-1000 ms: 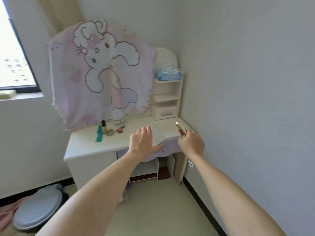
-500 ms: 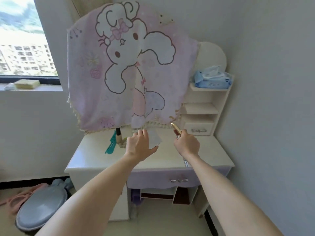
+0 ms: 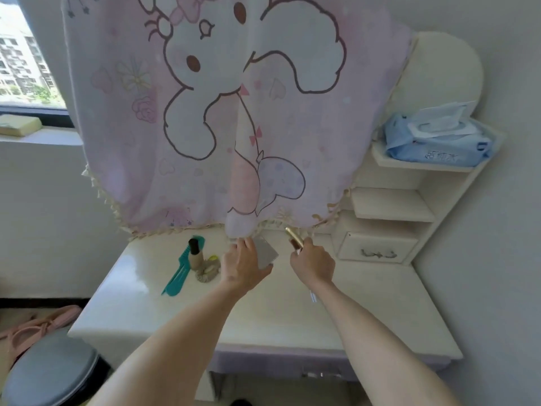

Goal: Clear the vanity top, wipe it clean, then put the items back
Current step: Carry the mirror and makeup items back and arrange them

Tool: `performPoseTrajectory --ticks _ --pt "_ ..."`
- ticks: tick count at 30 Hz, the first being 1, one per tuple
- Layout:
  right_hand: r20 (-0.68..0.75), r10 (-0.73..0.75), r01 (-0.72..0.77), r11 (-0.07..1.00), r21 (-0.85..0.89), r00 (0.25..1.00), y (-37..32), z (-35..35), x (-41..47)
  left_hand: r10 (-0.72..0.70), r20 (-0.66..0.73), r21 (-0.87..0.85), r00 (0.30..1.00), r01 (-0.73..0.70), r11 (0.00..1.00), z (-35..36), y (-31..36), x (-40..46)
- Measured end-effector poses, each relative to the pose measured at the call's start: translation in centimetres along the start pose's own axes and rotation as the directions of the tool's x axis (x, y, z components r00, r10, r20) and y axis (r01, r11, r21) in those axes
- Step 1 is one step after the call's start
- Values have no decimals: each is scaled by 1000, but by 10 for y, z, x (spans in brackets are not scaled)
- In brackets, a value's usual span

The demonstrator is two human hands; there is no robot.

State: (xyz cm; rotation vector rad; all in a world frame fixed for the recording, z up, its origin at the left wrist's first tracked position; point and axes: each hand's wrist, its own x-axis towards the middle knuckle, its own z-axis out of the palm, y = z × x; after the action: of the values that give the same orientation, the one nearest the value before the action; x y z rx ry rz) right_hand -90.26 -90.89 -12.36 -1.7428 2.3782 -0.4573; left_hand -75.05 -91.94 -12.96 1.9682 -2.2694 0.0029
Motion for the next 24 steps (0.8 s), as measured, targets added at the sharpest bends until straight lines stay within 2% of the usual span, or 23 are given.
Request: performPoseTrajectory --ticks 5,11,17,20,22,24 --pt "78 67 -63 997 -50 995 6 39 59 -48 126 -51 991 54 997 43 12 63" --pt "203 150 -139 988 -69 967 14 89 91 -109 298 -117 948 150 982 92 15 92" --pt "288 163 -133 984 -123 944 27 132 102 -101 348 -126 932 153 980 122 21 102" --pt "295 144 -114 987 -114 945 35 147 103 -103 344 -97 933 145 985 133 25 103" --pt "238 124 -98 988 -118 963 38 153 104 -113 328 -89 938 150 985 145 28 104" --pt "184 40 -16 991 -133 982 41 161 105 -131 329 -79 935 165 983 150 30 107"
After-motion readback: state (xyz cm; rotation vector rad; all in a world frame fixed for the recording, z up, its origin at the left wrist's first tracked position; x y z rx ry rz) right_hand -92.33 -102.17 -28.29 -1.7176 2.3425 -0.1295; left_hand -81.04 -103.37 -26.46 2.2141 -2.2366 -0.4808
